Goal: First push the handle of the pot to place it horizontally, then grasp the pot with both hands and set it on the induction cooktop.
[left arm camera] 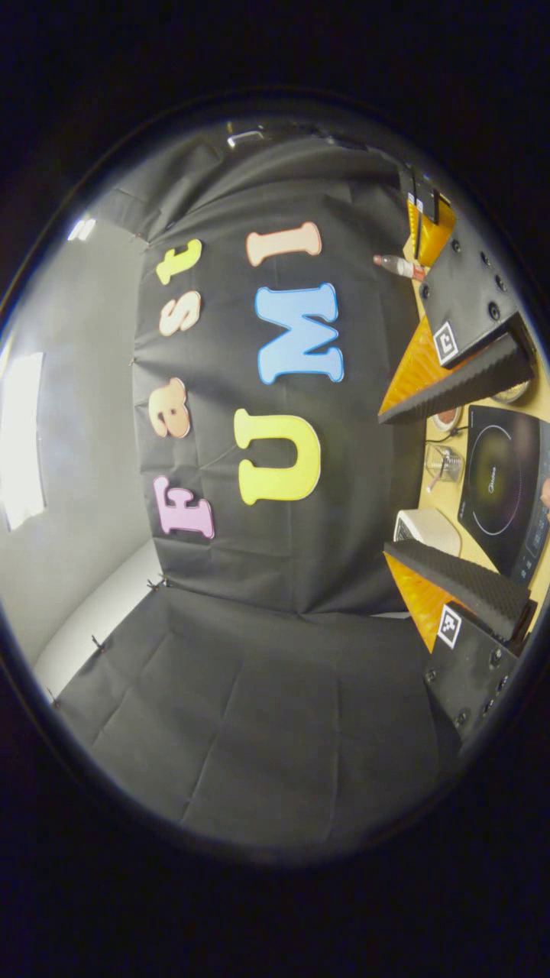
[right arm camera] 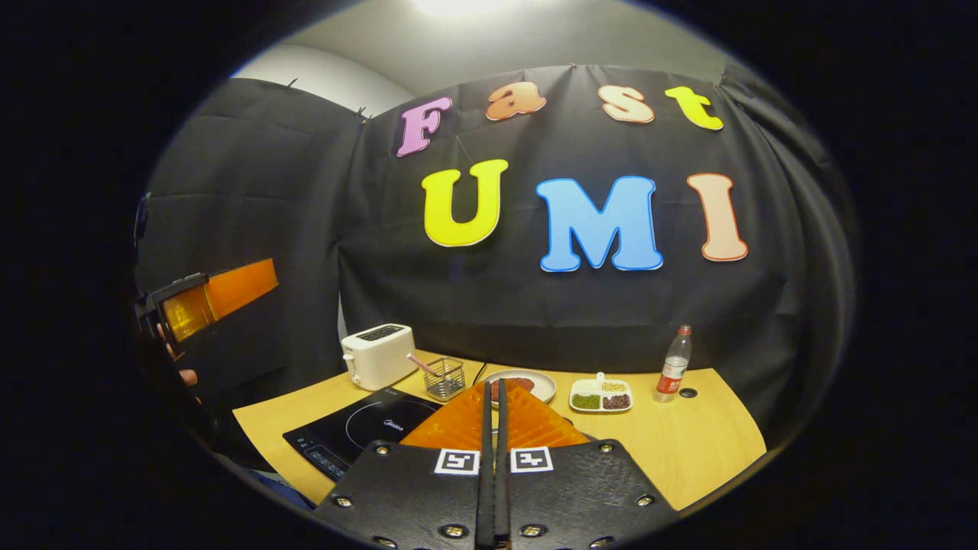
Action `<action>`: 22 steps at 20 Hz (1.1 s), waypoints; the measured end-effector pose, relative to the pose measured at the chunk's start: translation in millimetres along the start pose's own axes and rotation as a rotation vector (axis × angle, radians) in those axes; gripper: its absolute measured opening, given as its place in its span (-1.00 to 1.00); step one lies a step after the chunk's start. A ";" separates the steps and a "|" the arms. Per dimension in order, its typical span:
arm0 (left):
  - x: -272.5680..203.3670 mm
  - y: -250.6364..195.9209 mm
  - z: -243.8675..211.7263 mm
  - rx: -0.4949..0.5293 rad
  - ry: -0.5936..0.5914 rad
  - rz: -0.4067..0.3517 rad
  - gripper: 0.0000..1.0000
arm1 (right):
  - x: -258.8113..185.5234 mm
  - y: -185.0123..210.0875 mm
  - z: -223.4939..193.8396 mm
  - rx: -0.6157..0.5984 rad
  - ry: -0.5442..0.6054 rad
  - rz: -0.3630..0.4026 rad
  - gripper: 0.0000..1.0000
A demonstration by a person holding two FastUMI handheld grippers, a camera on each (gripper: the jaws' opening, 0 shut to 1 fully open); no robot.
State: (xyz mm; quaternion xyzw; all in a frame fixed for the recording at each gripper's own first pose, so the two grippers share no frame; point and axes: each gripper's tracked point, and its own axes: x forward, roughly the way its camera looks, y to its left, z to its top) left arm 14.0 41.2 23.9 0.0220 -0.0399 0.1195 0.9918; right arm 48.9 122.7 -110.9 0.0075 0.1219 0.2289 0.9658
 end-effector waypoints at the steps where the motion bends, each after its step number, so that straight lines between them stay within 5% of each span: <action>1: 2.0 3.3 -0.4 0.000 0.003 0.003 1.00 | 2.6 6.9 -7.3 -0.001 0.019 0.019 -0.99; 11: 16.6 23.3 -11.8 -0.001 0.020 0.020 0.89 | 18.9 49.9 -78.2 0.002 0.220 0.147 -0.99; 22: 26.6 39.2 -28.0 -0.015 0.046 0.042 1.00 | 6.5 82.5 -177.1 -0.009 0.525 0.279 -0.98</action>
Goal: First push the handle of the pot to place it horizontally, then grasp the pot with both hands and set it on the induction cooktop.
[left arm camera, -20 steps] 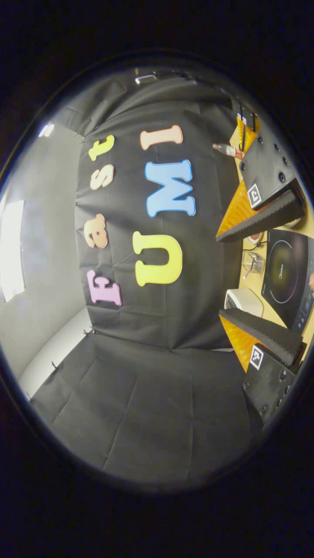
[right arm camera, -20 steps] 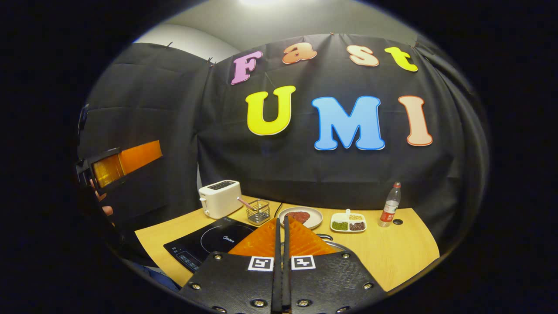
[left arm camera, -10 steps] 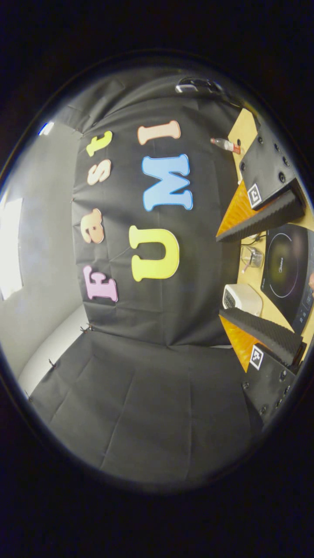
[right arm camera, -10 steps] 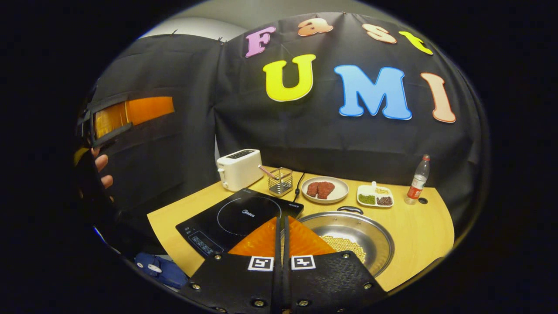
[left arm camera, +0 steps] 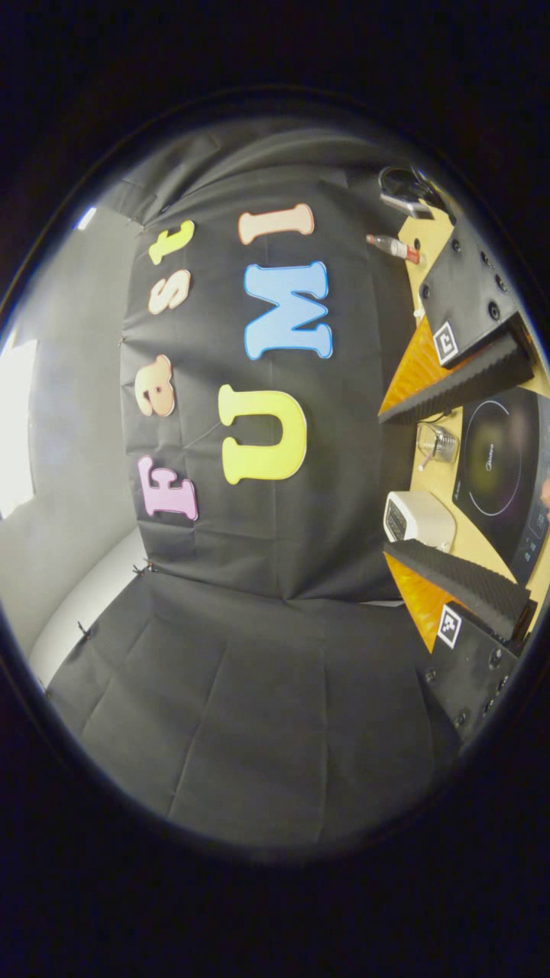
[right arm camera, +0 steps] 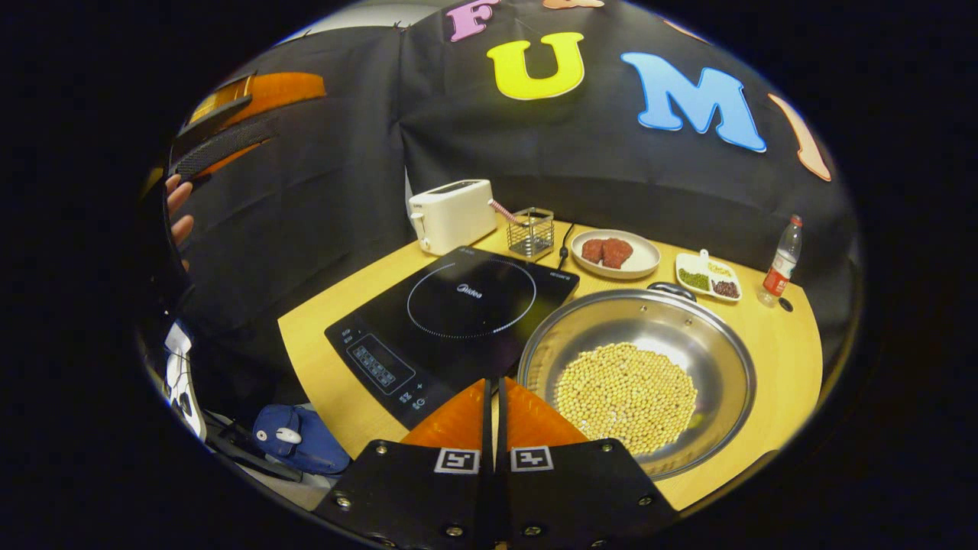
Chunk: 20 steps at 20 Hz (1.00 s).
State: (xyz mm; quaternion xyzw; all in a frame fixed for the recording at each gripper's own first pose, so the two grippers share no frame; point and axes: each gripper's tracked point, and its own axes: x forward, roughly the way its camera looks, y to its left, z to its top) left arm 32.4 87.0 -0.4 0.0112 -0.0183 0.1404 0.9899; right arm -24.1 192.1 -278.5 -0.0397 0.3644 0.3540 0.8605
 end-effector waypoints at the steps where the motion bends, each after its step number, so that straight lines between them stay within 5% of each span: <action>1: 0.9 0.0 -0.8 0.000 0.002 0.000 0.97 | 2.8 1.8 -7.9 0.005 0.018 0.007 -0.98; 11: 5.9 -5.8 -10.3 -0.018 0.020 -0.015 0.95 | 11.6 -5.0 -66.4 0.077 0.193 0.008 -0.98; 20: 11.6 -22.2 -17.7 -0.033 0.034 -0.055 1.00 | 7.7 -5.7 -73.7 0.103 0.202 0.000 -0.99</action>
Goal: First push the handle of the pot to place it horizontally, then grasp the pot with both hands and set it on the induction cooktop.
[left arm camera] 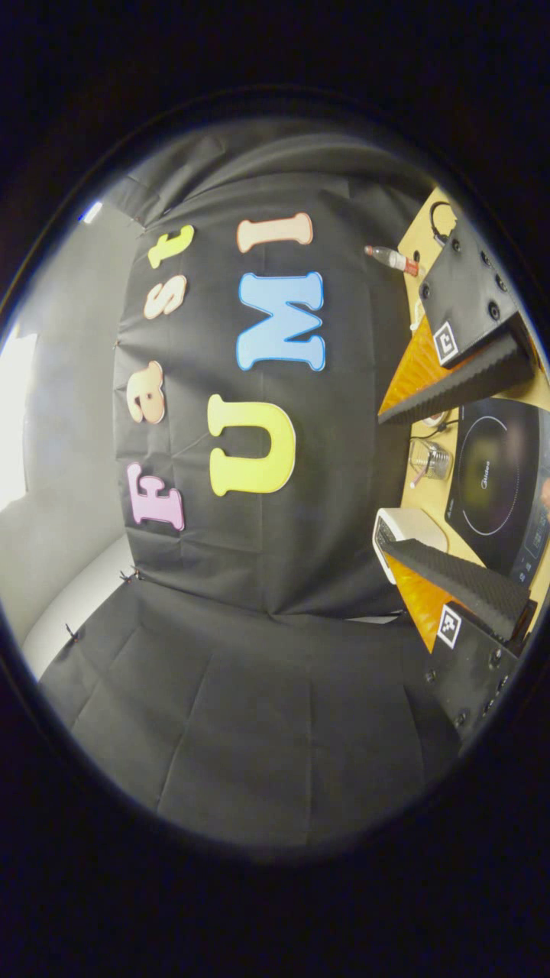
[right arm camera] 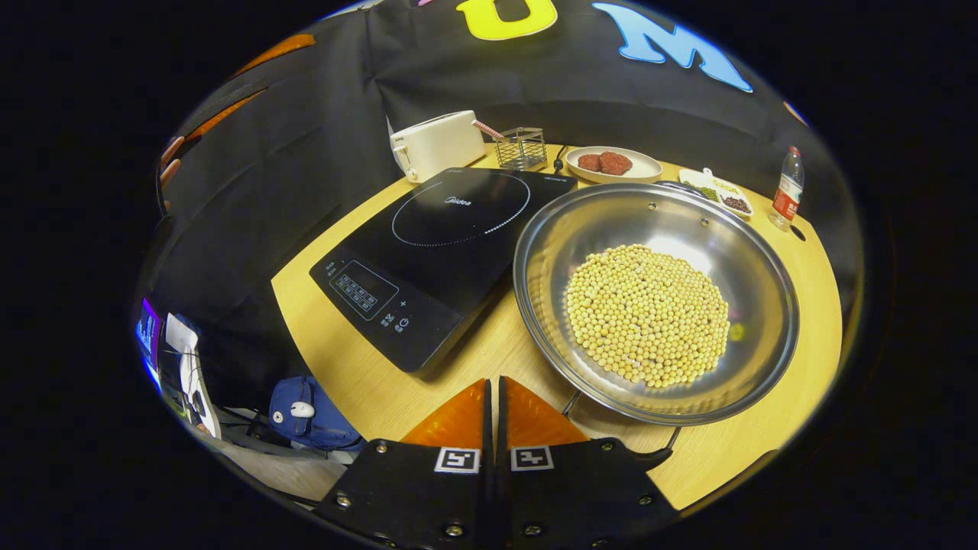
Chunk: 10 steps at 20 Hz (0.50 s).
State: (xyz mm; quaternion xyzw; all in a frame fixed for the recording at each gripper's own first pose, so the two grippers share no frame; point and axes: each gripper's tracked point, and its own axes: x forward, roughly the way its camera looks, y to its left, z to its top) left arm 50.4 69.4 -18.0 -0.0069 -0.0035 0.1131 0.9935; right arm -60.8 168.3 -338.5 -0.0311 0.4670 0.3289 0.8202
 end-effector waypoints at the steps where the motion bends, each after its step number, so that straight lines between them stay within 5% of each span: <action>1: 1.4 -1.9 -0.5 -0.001 -0.001 -0.004 1.00 | -0.2 -1.2 -1.4 0.010 0.000 -0.003 -0.99; 10: 13.4 -26.1 -2.8 -0.015 0.006 -0.064 1.00 | -9.1 -22.3 -9.0 0.044 0.006 -0.056 -0.99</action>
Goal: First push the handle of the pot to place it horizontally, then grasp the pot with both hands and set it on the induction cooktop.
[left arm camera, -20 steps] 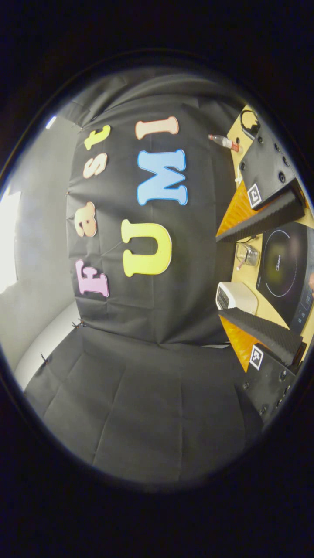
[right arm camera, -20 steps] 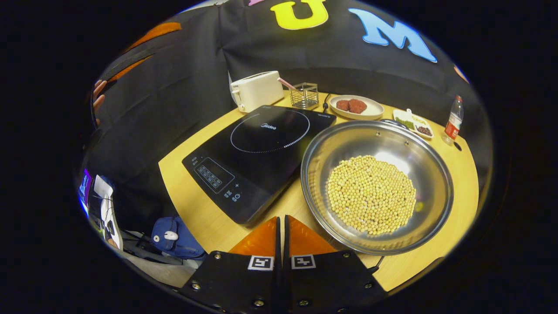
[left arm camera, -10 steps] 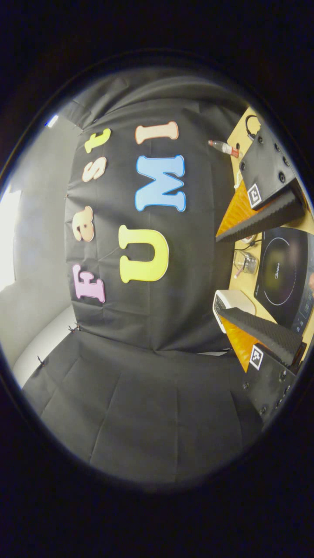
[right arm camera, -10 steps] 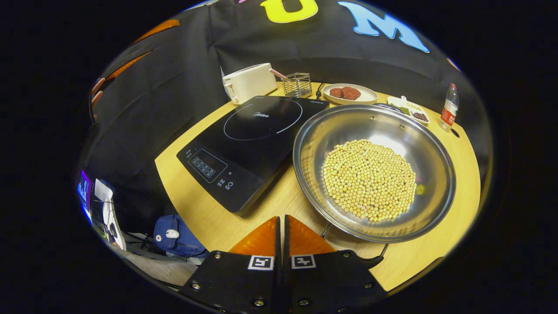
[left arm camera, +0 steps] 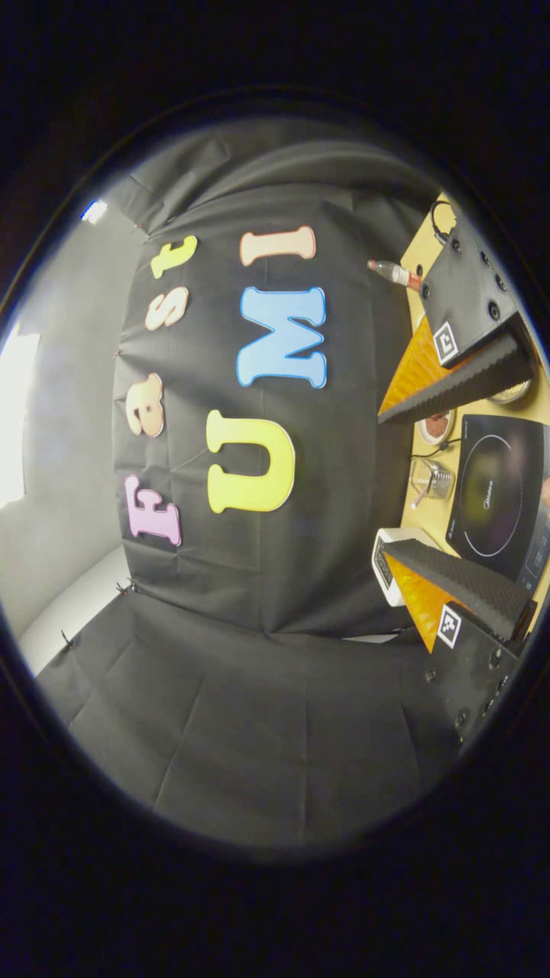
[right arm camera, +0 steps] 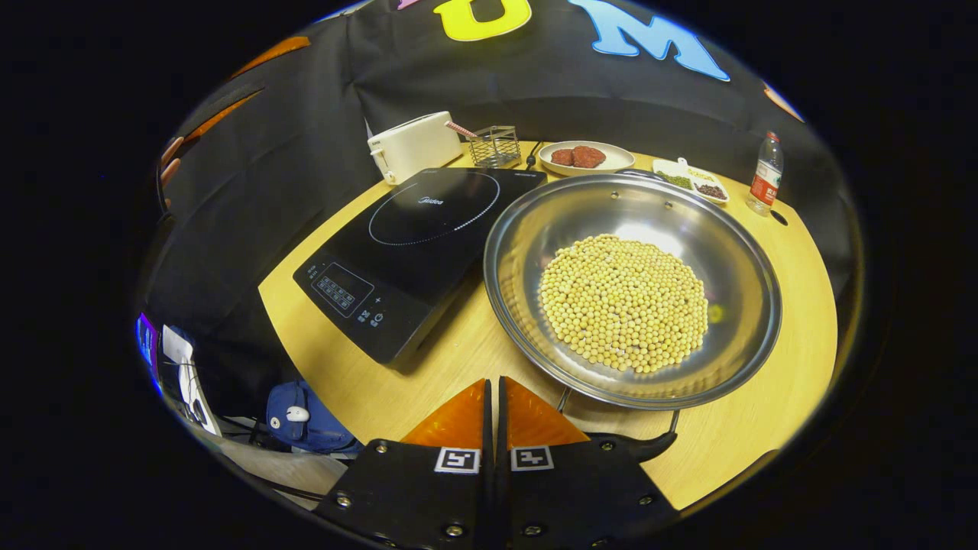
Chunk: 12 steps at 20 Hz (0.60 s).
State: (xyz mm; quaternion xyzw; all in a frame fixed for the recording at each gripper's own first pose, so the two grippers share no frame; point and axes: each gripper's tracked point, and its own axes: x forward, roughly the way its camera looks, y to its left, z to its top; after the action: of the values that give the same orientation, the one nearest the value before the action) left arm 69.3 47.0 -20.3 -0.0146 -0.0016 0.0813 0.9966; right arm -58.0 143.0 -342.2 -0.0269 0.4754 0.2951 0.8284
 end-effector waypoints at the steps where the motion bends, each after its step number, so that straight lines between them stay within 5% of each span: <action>1: 0.9 -3.4 0.9 0.000 0.000 -0.008 1.00 | -1.3 -2.1 -0.3 0.004 0.001 -0.005 -0.99; 7: 9.7 -17.8 0.3 -0.005 -0.002 -0.041 0.89 | -4.2 -12.4 -3.3 0.009 0.007 -0.026 -0.99; 12: 14.3 -24.5 -0.2 -0.013 0.001 -0.053 1.00 | -6.5 -21.2 -5.6 -0.009 0.021 -0.045 -0.99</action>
State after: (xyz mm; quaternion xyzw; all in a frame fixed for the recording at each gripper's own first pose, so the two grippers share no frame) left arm 87.4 25.1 -19.8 -0.0210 -0.0019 0.0546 0.9983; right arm -53.9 120.7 -345.0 -0.0443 0.4820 0.2782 0.8296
